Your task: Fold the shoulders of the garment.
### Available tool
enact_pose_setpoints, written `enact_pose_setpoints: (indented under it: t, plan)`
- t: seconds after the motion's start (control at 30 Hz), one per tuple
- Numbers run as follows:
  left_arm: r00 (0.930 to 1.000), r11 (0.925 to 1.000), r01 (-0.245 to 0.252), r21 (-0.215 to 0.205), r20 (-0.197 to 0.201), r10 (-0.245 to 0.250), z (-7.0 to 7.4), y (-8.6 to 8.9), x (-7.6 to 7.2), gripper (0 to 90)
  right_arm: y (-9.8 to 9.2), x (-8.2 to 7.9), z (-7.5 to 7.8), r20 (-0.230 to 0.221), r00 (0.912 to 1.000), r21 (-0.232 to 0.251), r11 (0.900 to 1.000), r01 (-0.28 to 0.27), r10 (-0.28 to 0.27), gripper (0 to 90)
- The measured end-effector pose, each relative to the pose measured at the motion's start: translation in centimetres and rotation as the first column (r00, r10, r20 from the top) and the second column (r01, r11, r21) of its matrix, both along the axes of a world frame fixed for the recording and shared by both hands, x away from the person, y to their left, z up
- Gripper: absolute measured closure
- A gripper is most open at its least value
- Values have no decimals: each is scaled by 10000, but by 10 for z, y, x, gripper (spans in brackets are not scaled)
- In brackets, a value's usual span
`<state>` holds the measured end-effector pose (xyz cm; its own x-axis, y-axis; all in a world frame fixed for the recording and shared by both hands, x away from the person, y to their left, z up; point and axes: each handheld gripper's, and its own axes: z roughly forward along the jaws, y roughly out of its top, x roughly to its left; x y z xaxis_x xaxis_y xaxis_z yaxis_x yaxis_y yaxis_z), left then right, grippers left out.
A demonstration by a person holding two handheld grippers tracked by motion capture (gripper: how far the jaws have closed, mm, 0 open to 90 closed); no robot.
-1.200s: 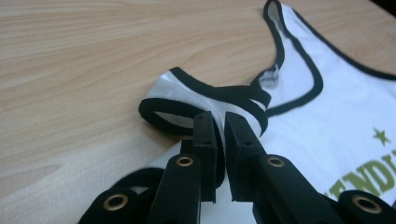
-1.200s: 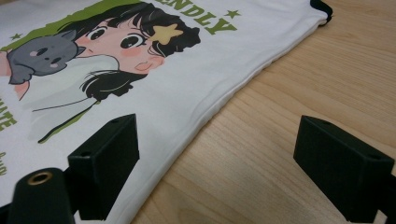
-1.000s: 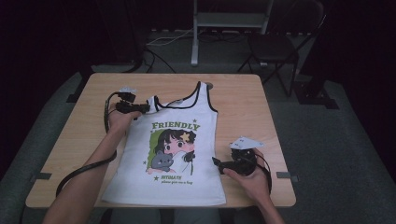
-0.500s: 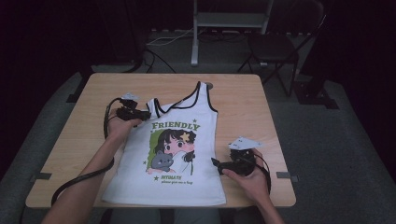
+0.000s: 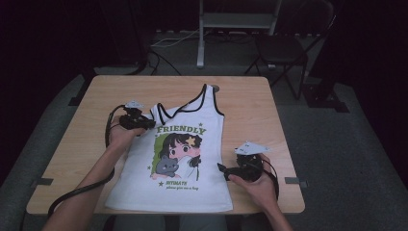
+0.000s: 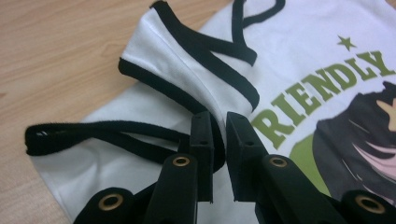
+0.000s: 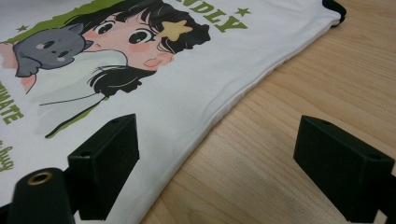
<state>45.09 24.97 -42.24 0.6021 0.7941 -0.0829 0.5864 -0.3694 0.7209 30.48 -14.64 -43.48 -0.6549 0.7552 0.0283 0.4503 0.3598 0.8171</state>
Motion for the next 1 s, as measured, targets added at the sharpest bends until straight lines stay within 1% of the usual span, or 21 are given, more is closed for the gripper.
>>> enact_pose_setpoints:
  t: [0.23, 0.33, 0.43, 0.5, 0.63, 0.67, 0.73, 0.77, 0.87, 0.9, 1.0]
  plan:
    - [9999, 9999, 147, 44, -42, -147, -4, 0, -5, 804, 1, 0, 0, 3, 10000, 2, 10000, -40, 40, 136]
    - [10000, 9995, -66, -323, 56, 68, -2, 3, -3, 721, 1, 0, 0, -12, 10000, 0, 10000, -39, 39, 136]
    - [9988, 9967, -449, -678, 166, 461, 5, 8, 4, 591, 1, 0, 0, 0, 10000, -13, 10000, -78, 78, 137]
    - [9979, 9954, -562, -771, 267, 584, 11, 9, 10, 542, 1, 0, 0, 2, 10000, -7, 10000, -82, 82, 137]
    - [9965, 9928, -714, -958, 374, 752, 26, 10, 25, 486, 1, 0, 0, -15, 10000, 11, 10000, -55, 55, 136]
    - [9968, 9926, -699, -991, 315, 734, 29, 10, 30, 479, 1, 0, 0, -29, 10000, 29, 10000, -47, 47, 137]
    - [9961, 9902, -829, -1123, 191, 856, 31, 9, 41, 465, 1, 0, 0, -21, 10000, 37, 10000, -56, 56, 137]
    - [9961, 9904, -850, -1091, 123, 868, 32, 9, 47, 465, 1, 0, 0, -25, 10000, 42, 10000, -50, 50, 136]
    - [9943, 9886, -1052, -1072, -258, 1031, 27, 8, 66, 465, 0, 0, 0, -36, 10000, 98, 9999, -22, 22, 136]
    - [9944, 9892, -1019, -1052, -402, 981, 25, 8, 71, 466, 0, 0, 0, -44, 10000, 97, 10000, -24, 24, 137]
    - [9926, 9899, -1047, -955, -720, 981, 19, 6, 83, 468, 0, -1, 2, 2, 10000, 179, 9998, -6, 6, 136]
